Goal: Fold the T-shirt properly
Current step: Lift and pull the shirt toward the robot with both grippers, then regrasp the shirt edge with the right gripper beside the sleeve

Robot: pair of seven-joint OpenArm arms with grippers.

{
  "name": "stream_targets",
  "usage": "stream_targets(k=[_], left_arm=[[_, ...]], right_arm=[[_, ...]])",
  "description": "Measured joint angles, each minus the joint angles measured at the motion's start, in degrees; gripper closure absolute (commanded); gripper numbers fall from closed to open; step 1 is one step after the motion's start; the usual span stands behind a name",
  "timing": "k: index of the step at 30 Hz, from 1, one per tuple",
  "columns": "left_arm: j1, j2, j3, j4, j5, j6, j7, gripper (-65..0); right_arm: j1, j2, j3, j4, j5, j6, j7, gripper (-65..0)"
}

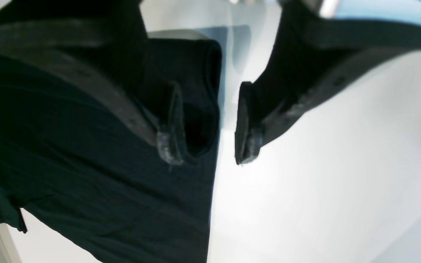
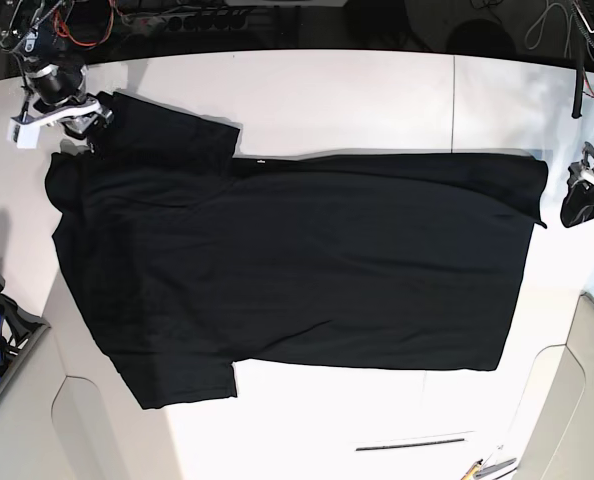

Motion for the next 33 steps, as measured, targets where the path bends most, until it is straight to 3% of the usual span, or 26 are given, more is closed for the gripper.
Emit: stream_targets(k=[8, 10, 13, 17, 24, 27, 33], left_arm=[[0.0, 0.0, 0.0, 0.0, 0.0, 0.0, 0.0, -25.8], [0.0, 0.0, 0.0, 0.0, 0.0, 0.0, 0.0, -25.8], [0.0, 0.0, 0.0, 0.0, 0.0, 0.0, 0.0, -25.8], [0.0, 0.0, 0.0, 0.0, 0.0, 0.0, 0.0, -25.8], [0.0, 0.0, 0.0, 0.0, 0.0, 0.0, 0.0, -25.8], [0.0, 0.0, 0.0, 0.0, 0.0, 0.0, 0.0, -25.8], [0.0, 0.0, 0.0, 0.0, 0.0, 0.0, 0.0, -25.8]], right_arm=[[-0.2, 0.0, -0.8, -1.2, 5.2, 2.9, -2.8, -32.7], [-0.2, 0.0, -0.8, -1.2, 5.6, 2.7, -3.4, -23.7], [-0.2, 0.0, -0.8, -1.5, 6.5, 2.5, -4.7, -0.8], [0.6, -0.1, -0.8, -1.7, 10.9, 2.4, -4.9, 0.0], [8.9, 0.0, -3.4, -1.7, 13.3, 6.4, -4.7, 0.0], [12.5, 0.0, -7.5, -1.7, 10.2, 6.3, -3.7, 0.0], [19.3, 0.0, -16.5, -1.7, -2.5, 6.5, 1.9, 0.0]])
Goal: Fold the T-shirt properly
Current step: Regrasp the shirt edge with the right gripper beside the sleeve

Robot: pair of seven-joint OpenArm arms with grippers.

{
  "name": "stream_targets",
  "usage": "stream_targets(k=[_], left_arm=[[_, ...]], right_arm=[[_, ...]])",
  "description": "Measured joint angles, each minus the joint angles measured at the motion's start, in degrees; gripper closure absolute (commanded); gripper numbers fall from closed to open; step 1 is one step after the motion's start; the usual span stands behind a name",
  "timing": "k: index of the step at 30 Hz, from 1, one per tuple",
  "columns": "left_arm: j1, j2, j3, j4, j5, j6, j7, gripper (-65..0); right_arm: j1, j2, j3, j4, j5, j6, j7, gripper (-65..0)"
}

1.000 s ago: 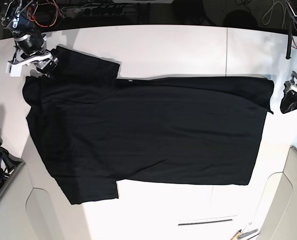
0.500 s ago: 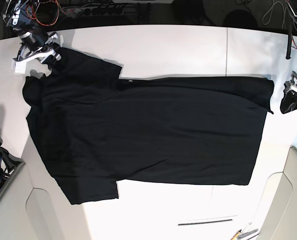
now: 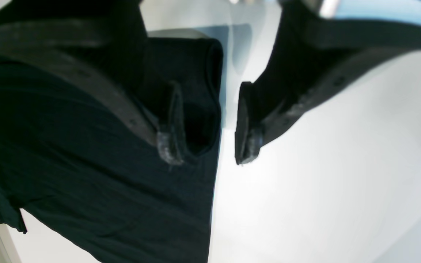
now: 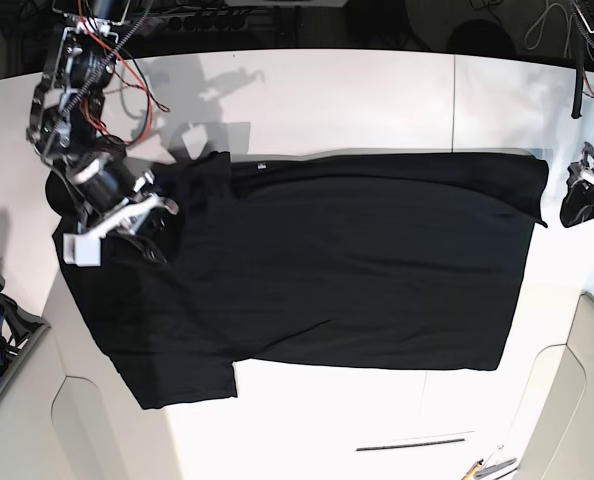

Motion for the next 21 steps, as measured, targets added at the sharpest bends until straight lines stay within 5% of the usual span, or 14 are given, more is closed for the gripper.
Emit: stream_targets(k=[6, 10, 12, 21], left_arm=[[0.0, 0.0, 0.0, 0.0, 0.0, 0.0, 0.0, -25.8], [0.0, 0.0, 0.0, 0.0, 0.0, 0.0, 0.0, -25.8], [0.0, 0.0, 0.0, 0.0, 0.0, 0.0, 0.0, -25.8], [0.0, 0.0, 0.0, 0.3, -2.6, 0.0, 0.0, -25.0]], right_arm=[[4.7, 0.0, -3.1, 0.0, -11.7, -0.3, 5.3, 0.0], [6.6, 0.1, -3.1, 0.0, -15.9, -4.0, 6.1, -27.0], [6.5, 0.2, -3.1, 0.0, -16.2, -6.7, 6.2, -34.0], [6.2, 0.1, -3.1, 0.5, -17.0, -7.7, 0.9, -33.8]])
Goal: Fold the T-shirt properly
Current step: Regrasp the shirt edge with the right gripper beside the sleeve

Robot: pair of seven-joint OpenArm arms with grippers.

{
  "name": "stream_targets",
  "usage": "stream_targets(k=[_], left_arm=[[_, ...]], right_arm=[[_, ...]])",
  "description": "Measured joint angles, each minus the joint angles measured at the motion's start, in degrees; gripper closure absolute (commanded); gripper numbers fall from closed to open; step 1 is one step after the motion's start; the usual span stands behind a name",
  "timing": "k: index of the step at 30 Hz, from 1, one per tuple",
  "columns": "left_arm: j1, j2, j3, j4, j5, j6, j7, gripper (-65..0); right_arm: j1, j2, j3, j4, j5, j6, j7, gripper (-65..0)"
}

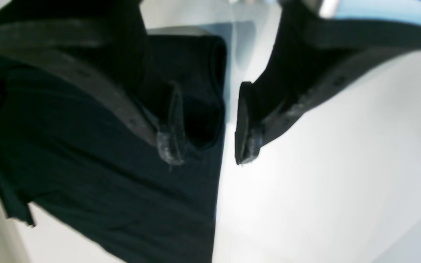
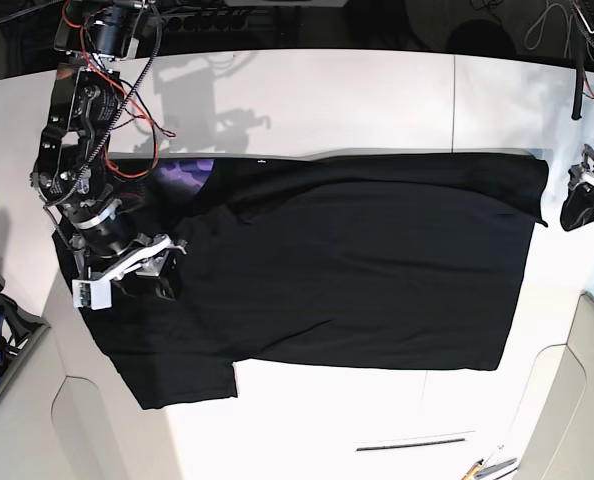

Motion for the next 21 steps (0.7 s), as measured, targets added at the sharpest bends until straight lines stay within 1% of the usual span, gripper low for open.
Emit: stream_targets(k=[1, 2, 3, 5, 6, 7, 10, 11, 13, 15, 17, 19, 21], left_arm=[[0.0, 0.0, 0.0, 0.8, -0.3, 0.0, 0.2, -23.8], [0.1, 0.0, 0.0, 2.2, -0.2, 0.0, 0.4, -20.9], [0.0, 0.0, 0.0, 3.9, -0.3, 0.0, 0.4, -17.4], [0.0, 0.0, 0.0, 7.8, -0.7, 0.0, 1.0, -9.4], [-0.1, 0.0, 0.0, 9.9, -0.8, -0.2, 2.1, -4.8], [-0.1, 0.0, 0.2, 11.8, -0.8, -0.2, 3.5, -0.8], [-0.1, -0.2, 3.0, 15.5, -0.6, -0.3, 6.6, 0.0], [-0.1, -0.2, 4.6, 15.5, 0.3, -0.4, 6.9, 0.0], [-0.1, -0.2, 8.7, 15.3, 5.0, -0.4, 7.0, 0.0], [0.0, -0.2, 13.1, 14.5, 9.5, -0.4, 7.1, 0.0], [0.0, -0.2, 17.2, 13.2, 13.8, -0.4, 6.4, 0.0], [0.0, 0.0, 20.5, 11.5, 18.5, 3.1, 3.7, 0.0], [-0.1, 0.5, 23.0, 8.9, 23.5, 7.0, 0.8, 0.0]], right_arm=[[0.0, 0.0, 0.0, 0.5, -0.1, 0.2, -1.6, -31.7], [0.0, 0.0, 0.0, 1.2, 0.0, 0.7, -3.1, -27.0], [0.0, 0.0, 0.0, 2.0, 0.1, 1.1, -4.6, -20.5], [0.0, 0.0, 0.0, 3.5, 0.2, 1.4, -7.1, -4.2], [-0.2, 0.0, 0.0, 4.2, 0.2, 1.4, -7.6, 0.0], [-0.6, 0.2, 0.0, 5.0, 0.1, 1.5, -7.7, 0.0], [-2.3, 1.3, 0.0, 5.9, -0.5, 1.5, -7.7, 0.0], [-3.0, 1.6, 0.0, 5.9, -2.3, 1.6, -7.6, 0.0], [-4.5, 2.1, 0.3, 5.8, -5.4, 0.6, -7.4, 0.0], [-6.0, 2.5, 0.9, 5.8, -7.0, -2.0, -6.7, 0.0], [-7.3, 3.1, 1.9, 5.7, -8.4, -3.1, -5.6, 0.0], [-8.3, 3.8, 2.4, 4.6, -9.5, -4.5, -3.6, 0.0], [-8.5, 4.8, 2.5, 1.7, -10.2, -5.0, -3.6, 0.0]])
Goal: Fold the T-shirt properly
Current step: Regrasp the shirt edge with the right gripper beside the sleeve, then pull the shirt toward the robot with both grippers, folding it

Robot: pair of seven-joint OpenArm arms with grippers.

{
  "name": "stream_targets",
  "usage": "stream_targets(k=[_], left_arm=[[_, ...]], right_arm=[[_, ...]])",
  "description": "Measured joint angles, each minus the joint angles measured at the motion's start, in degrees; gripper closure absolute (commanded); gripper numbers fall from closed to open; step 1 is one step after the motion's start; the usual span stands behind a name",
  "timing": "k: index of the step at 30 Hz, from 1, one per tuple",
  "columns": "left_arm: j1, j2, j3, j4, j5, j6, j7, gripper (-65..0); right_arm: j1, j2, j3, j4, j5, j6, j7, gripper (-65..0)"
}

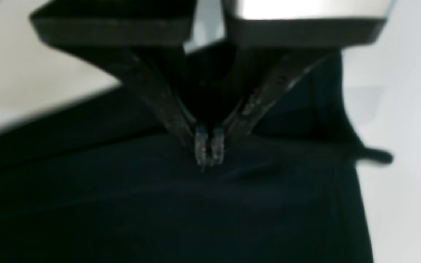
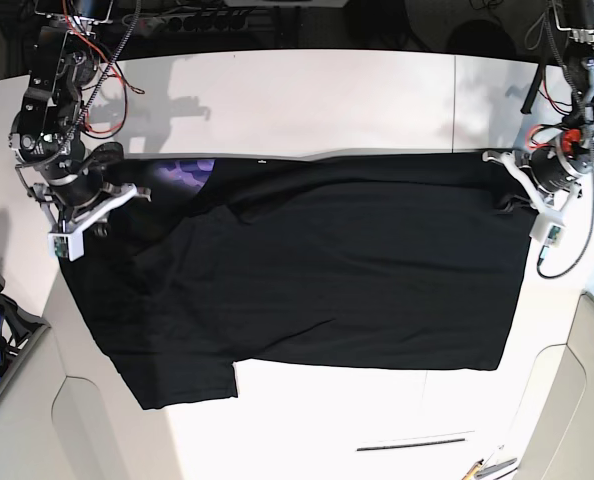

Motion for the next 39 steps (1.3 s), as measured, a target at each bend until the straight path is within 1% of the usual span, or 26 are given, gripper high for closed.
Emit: stream_targets(k=[1, 2, 3, 4, 6, 7, 9, 12, 16, 18, 21, 25, 33, 36, 39], left_arm=[[0.0, 0.3, 0.9, -1.2, 1.2, 1.3, -1.8, 0.0], [0.0, 0.4, 1.6, -2.1, 1.4, 2.3, -2.3, 0.0], [-0.1, 0.4, 1.9, -2.9, 1.3, 2.8, -2.7, 0.0], [-0.2, 0.5, 2.1, -3.8, 1.2, 2.8, -2.9, 0.0], [-0.2, 0.8, 2.1, -4.4, 0.9, 3.0, -3.1, 0.0], [0.4, 0.8, 2.1, -4.4, 0.4, 3.6, -4.0, 0.0], [1.6, 0.9, 1.6, -4.3, -0.1, 3.5, -4.5, 0.0], [4.2, 0.9, 0.1, -4.0, -1.4, 3.3, -5.4, 0.0], [7.9, 0.9, -3.5, -3.9, -4.0, 2.5, -6.0, 0.0], [9.6, 0.9, -5.9, -3.9, -5.0, 1.4, -5.8, 0.0], [11.9, 0.9, -9.5, -4.0, -8.0, -0.6, -3.8, 0.0], [13.8, 0.9, -12.9, -4.2, -12.5, -3.1, 0.1, 0.0], [17.2, 0.9, -15.2, -4.3, -18.3, -3.4, 3.5, 0.0], [18.9, 0.9, -15.4, -4.3, -20.1, -5.0, 3.8, 0.0], [19.6, 1.2, -15.5, -4.2, -20.9, -5.3, 3.7, 0.0]], right_arm=[[0.0, 0.4, 0.0, -1.9, 0.1, -0.1, 0.1, 0.0], [0.0, 0.8, 0.0, -3.6, 0.1, 0.0, -0.1, 0.0], [0.0, 1.1, 0.0, -5.1, 0.4, 0.0, -0.1, 0.0], [-0.2, 1.3, 0.0, -6.2, 1.3, 0.0, 1.2, 0.0], [0.0, 1.9, 0.0, -7.1, 2.4, 0.2, 1.0, 0.0], [0.1, 2.0, 0.0, -7.1, 2.8, 0.3, 0.6, 0.0], [0.3, 2.0, 0.1, -6.8, 4.1, 1.5, -1.1, 0.0], [0.3, 2.1, 0.1, -5.5, 5.8, 2.7, -5.4, 0.0], [0.2, 2.1, 0.1, -3.8, 6.0, 3.7, -9.6, 0.0], [0.1, 2.1, 0.1, -3.3, 6.2, 3.9, -10.9, 0.0], [-1.9, 2.1, 0.1, -1.7, 6.6, 4.2, -11.2, 0.0], [-7.1, 2.0, 0.1, 1.6, 7.3, 4.3, -10.4, 0.0], [-17.4, 2.0, 0.6, 10.1, 6.8, 4.2, -11.3, 0.0], [-19.1, 2.0, 2.0, 11.8, 6.8, 4.4, -12.2, 0.0], [-19.1, 2.0, 3.6, 12.0, 6.4, 4.3, -12.2, 0.0]])
